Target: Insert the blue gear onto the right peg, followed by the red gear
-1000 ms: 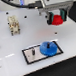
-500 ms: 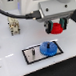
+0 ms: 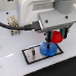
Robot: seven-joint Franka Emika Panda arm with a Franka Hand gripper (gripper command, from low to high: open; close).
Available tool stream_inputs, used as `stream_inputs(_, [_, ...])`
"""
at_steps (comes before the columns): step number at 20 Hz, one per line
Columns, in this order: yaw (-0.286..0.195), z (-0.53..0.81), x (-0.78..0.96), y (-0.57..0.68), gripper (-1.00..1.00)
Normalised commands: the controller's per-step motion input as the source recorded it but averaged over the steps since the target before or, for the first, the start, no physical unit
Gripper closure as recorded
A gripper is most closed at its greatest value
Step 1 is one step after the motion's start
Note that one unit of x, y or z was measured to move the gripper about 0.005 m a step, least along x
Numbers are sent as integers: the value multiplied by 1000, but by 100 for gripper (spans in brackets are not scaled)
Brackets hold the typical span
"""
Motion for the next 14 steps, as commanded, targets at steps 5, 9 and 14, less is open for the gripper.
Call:
stream_inputs(5, [0,-165,46,-139,100])
stream_inputs(9, [0,-271,19,-275,100])
stream_inputs(14, [0,171,11,-58,100])
